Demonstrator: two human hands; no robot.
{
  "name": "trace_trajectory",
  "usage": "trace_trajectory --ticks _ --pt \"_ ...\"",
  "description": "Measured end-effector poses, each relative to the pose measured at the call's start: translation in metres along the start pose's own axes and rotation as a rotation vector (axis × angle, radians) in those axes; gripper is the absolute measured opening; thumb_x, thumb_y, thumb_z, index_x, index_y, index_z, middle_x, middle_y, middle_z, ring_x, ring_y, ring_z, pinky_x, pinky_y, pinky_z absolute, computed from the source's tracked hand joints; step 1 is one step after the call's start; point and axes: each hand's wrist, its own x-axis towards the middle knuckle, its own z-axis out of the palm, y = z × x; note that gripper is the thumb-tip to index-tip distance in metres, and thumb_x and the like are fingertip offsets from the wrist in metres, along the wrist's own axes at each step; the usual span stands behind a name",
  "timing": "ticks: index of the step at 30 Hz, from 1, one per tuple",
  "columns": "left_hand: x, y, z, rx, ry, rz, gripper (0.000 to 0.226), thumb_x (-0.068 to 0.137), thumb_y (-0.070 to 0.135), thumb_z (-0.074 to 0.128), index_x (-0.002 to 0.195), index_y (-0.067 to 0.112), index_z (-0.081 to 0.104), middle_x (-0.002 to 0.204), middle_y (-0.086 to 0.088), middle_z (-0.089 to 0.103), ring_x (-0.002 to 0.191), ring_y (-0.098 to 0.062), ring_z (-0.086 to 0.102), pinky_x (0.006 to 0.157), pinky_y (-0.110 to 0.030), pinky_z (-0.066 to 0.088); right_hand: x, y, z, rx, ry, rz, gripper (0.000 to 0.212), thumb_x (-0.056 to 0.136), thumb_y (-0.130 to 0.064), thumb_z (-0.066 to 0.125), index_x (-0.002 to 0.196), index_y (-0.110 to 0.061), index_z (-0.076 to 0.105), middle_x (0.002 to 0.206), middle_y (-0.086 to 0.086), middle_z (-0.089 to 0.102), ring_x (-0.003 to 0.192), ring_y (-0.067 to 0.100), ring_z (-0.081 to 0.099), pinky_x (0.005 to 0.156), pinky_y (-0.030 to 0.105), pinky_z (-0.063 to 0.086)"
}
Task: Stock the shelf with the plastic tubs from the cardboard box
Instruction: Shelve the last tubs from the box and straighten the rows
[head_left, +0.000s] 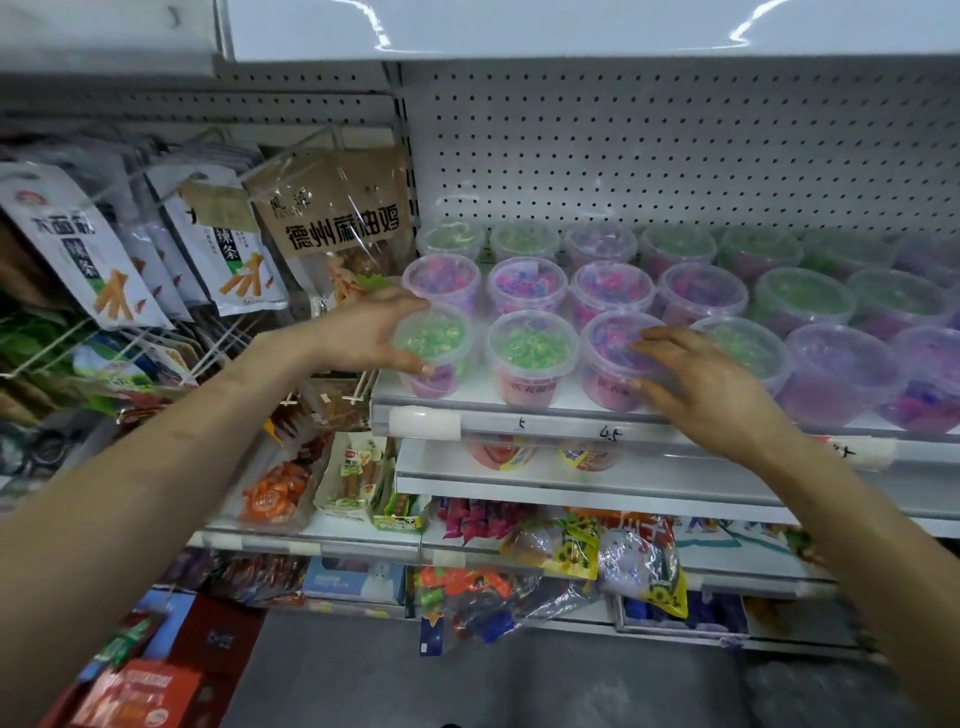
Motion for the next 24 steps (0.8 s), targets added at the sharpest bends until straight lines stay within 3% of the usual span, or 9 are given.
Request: trace_trajectory --ticks 8,16,22,24 --pt "0.005 0.002 -0.002 -0.039 -0.002 0.057 0.101 0.082 0.054 0.081 0.162 0.019 0.030 0.167 -0.005 0.030 0.152 -0.022 0.029 0.122 -0.032 0.024 0.001 0.003 0.003 0.034 0.011 0.006 0.045 0.100 -0.040 0.065 0.141 -0.021 0.066 0.150 0.000 0.057 0.138 0.024 0.052 0.115 0.038 0.040" --pt "0.004 -0.012 -0.002 -0.048 -0.021 0.084 0.102 0.080 0.056 0.082 0.161 0.021 0.030 0.167 -0.003 0.031 0.150 -0.020 0.031 0.123 -0.032 0.025 0.001 -0.008 0.009 0.065 0.020 -0.006 0.042 0.101 -0.036 0.066 0.140 -0.020 0.067 0.148 -0.001 0.059 0.137 0.023 0.053 0.115 0.037 0.040" --pt "0.007 -0.011 -0.003 -0.070 -0.030 0.088 0.102 0.081 0.052 0.082 0.162 0.023 0.028 0.168 -0.002 0.027 0.152 -0.018 0.027 0.119 -0.024 0.020 -0.001 -0.007 0.005 0.084 0.009 -0.013 0.043 0.101 -0.034 0.068 0.141 -0.020 0.066 0.149 -0.001 0.058 0.138 0.023 0.052 0.117 0.038 0.040" --pt "0.008 -0.010 -0.001 -0.097 -0.040 0.089 0.101 0.082 0.052 0.081 0.163 0.023 0.027 0.169 -0.001 0.025 0.153 -0.017 0.025 0.119 -0.024 0.017 -0.005 -0.004 -0.002 0.088 0.001 -0.013 0.044 0.101 -0.031 0.067 0.144 -0.020 0.063 0.151 -0.001 0.056 0.140 0.022 0.050 0.117 0.033 0.037"
